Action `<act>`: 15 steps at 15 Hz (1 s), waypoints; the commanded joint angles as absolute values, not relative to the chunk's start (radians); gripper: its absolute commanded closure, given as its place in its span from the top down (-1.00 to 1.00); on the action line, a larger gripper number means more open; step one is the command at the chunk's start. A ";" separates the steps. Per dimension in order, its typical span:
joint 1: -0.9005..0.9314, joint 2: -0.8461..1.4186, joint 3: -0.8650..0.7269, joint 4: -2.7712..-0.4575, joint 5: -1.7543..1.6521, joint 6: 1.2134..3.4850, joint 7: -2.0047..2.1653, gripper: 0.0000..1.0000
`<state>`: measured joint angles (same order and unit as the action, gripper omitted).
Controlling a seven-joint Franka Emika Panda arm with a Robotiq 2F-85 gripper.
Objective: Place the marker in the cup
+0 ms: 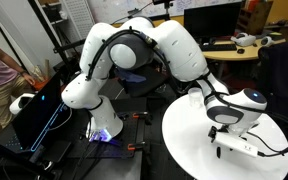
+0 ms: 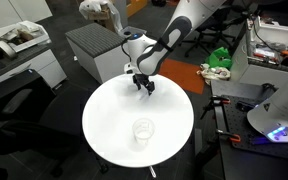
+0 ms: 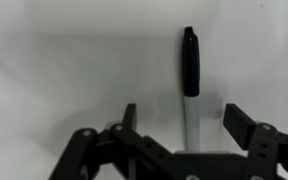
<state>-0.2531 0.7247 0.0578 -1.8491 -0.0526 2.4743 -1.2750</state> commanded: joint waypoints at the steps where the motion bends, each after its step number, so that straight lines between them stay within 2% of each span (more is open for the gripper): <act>1: -0.264 0.737 0.071 -1.829 -0.033 2.464 -1.273 0.27; 9: -0.265 0.734 0.069 -1.816 -0.034 2.468 -1.270 -0.93; 10: -0.265 0.734 0.069 -1.816 -0.035 2.468 -1.269 -1.00; 12: -0.263 0.732 0.067 -1.818 -0.037 2.470 -1.267 -0.93; 15: -0.259 0.714 0.064 -1.833 -0.036 2.470 -1.253 -0.93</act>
<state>-0.2567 0.7258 0.0579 -1.8238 -0.0526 2.4744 -1.2721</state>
